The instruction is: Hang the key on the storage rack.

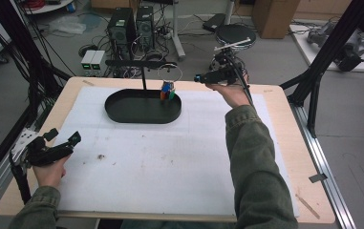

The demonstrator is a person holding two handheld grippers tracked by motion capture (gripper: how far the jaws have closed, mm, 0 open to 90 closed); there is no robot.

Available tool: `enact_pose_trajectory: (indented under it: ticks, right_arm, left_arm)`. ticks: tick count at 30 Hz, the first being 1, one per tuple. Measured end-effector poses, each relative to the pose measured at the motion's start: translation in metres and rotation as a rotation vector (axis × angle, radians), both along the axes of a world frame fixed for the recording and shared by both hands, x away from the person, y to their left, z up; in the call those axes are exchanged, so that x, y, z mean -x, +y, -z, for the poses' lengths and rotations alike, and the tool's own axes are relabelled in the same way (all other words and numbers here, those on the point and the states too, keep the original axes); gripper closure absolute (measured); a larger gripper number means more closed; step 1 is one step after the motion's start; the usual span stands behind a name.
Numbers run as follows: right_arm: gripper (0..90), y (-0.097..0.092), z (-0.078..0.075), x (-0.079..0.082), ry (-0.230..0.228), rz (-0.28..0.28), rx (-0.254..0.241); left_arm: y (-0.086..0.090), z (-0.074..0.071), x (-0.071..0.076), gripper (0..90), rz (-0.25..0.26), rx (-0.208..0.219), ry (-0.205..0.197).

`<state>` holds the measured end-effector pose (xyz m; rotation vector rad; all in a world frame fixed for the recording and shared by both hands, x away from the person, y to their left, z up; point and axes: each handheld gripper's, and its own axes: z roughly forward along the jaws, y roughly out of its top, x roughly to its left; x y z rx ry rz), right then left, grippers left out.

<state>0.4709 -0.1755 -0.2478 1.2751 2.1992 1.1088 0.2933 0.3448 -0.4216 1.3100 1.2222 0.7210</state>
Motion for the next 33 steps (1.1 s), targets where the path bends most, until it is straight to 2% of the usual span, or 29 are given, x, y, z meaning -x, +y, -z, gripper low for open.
enact_pose_trajectory:
  ticks: [3,7,11,14,18,21,27,33]
  right_arm:
    - [0.4,-0.007,0.000,0.006,0.006,0.018,-0.002]
    - [0.4,-0.017,0.000,0.016,-0.012,0.034,-0.024]
    - [0.4,-0.026,0.003,0.024,0.003,0.053,-0.012]
    - [0.4,-0.032,0.004,0.032,-0.014,0.060,-0.024]
    - [0.4,-0.039,0.007,0.040,-0.011,0.085,-0.001]
    - [0.4,-0.046,0.009,0.049,-0.018,0.093,-0.017]
    - [0.4,-0.060,0.020,0.067,-0.014,0.110,-0.039]
    - [0.5,-0.075,0.036,0.080,0.013,0.126,-0.041]
  left_arm:
    - [0.000,0.000,0.000,1.7,-0.001,0.004,-0.002]
    - [0.000,0.000,0.000,1.7,-0.001,0.007,-0.002]
    - [0.000,0.000,0.000,1.7,0.000,0.019,-0.005]
    - [0.000,0.000,-0.001,1.7,0.001,0.026,-0.006]
    - [-0.002,-0.001,-0.001,1.7,0.003,-0.007,-0.005]
    - [-0.004,-0.001,-0.002,1.7,0.012,-0.011,-0.003]
    - [-0.003,-0.001,-0.001,1.7,0.005,-0.001,-0.006]
    - [-0.003,-0.002,0.000,1.7,0.006,0.000,-0.006]
